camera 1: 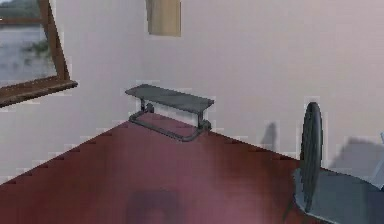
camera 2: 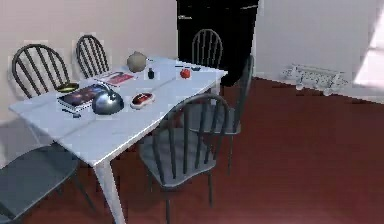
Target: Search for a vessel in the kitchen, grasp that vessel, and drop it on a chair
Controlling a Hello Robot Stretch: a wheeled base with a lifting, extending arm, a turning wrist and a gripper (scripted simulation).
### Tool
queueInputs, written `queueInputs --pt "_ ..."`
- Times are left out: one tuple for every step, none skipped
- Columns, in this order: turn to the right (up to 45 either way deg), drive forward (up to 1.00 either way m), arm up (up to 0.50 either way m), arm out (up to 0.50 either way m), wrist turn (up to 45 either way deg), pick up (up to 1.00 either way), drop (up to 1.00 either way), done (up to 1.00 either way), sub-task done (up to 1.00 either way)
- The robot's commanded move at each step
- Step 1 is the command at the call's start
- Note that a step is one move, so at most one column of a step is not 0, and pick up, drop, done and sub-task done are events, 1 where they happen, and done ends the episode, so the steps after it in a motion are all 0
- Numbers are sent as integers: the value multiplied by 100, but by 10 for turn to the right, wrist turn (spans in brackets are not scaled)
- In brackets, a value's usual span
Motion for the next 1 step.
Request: queueInputs --pt "0 90 0 0 0 0 0 0 0"
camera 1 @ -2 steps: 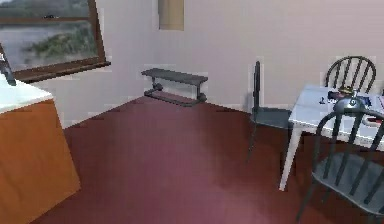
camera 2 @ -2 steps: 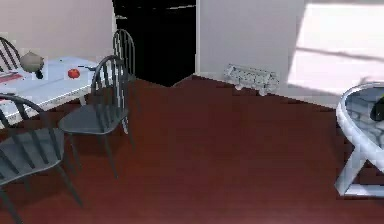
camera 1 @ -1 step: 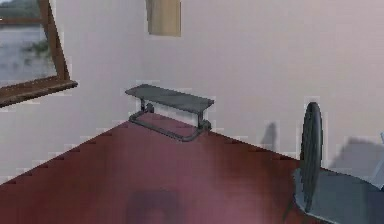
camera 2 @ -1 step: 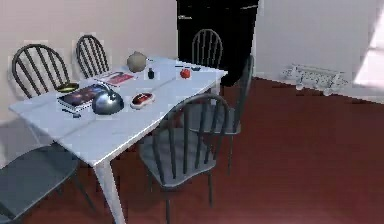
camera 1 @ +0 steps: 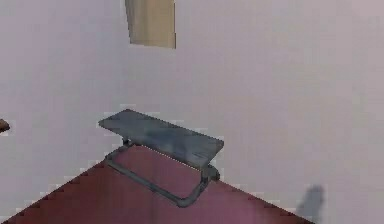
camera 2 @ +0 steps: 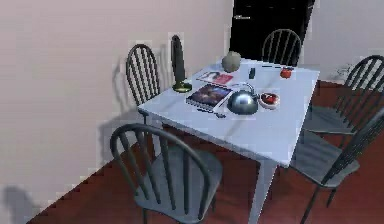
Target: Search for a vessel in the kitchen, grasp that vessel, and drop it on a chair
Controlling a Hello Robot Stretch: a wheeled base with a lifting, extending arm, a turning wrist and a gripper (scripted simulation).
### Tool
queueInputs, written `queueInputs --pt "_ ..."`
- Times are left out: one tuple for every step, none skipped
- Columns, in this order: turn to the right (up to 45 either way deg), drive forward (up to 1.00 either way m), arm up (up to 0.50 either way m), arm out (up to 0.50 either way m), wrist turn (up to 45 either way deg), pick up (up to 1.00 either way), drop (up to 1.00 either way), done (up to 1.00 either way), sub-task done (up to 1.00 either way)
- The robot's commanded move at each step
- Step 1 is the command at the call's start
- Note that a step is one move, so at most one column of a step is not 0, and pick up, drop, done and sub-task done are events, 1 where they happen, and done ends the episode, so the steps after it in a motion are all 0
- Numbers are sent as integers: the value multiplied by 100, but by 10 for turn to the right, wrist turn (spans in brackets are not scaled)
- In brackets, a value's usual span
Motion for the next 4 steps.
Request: queueInputs --pt "390 0 0 0 0 0 0 0 0" --pt "0 95 0 0 0 0 0 0 0" --pt "450 0 0 0 0 0 0 0 0" --pt "450 0 0 0 0 0 0 0 0"
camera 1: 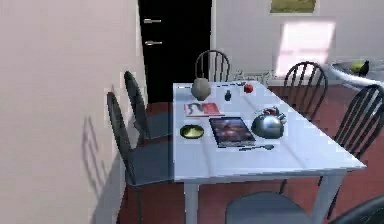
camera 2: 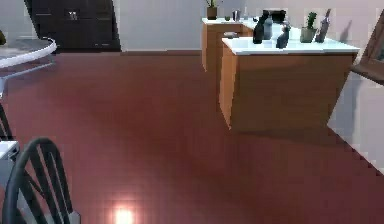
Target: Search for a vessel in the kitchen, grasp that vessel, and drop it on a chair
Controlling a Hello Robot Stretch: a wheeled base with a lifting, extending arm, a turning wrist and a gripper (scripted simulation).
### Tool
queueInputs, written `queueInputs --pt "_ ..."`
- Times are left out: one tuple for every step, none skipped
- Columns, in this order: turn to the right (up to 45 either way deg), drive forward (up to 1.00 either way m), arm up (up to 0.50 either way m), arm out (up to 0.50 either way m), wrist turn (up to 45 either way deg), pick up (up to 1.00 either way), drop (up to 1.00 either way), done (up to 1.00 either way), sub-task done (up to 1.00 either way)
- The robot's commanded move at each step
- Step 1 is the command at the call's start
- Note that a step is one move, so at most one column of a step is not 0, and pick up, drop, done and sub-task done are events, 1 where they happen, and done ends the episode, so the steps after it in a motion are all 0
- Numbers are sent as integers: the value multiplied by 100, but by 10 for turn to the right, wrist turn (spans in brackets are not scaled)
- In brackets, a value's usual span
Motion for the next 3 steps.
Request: queueInputs --pt "450 0 0 0 0 0 0 0 0" --pt "300 0 0 0 0 0 0 0 0" --pt "0 55 0 0 0 0 0 0 0"
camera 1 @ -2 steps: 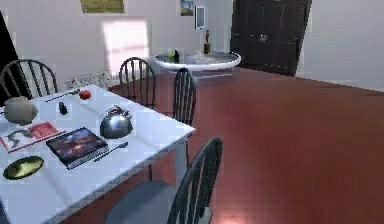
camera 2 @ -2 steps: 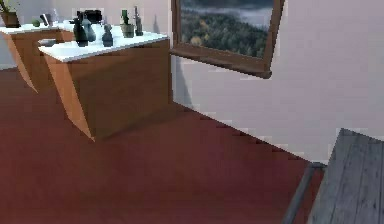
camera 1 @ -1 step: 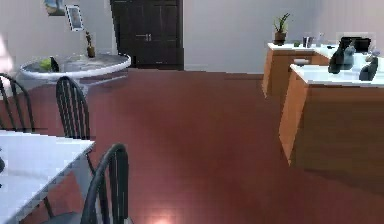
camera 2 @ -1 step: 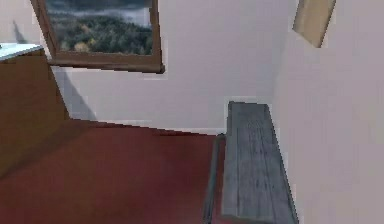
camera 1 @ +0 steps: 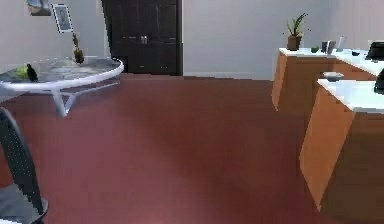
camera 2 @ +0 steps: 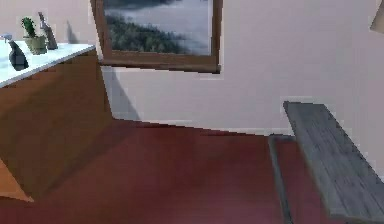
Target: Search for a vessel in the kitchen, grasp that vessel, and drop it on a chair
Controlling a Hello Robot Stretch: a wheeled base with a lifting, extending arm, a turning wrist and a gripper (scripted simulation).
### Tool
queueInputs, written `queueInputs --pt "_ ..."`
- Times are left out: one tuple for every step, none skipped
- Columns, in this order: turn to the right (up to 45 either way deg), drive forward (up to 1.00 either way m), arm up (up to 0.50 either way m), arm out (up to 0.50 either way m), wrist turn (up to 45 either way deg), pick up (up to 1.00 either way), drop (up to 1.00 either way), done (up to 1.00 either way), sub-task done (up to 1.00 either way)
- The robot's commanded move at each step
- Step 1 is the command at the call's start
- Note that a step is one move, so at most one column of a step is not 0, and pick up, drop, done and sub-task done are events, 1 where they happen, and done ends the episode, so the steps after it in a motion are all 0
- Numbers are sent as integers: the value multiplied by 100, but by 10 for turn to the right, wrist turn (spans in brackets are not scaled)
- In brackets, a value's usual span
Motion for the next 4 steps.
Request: queueInputs --pt "0 20 0 0 0 0 0 0 0" --pt "-300 0 0 0 0 0 0 0 0" --pt "0 30 0 0 0 0 0 0 0" --pt "-420 0 0 0 0 0 0 0 0"
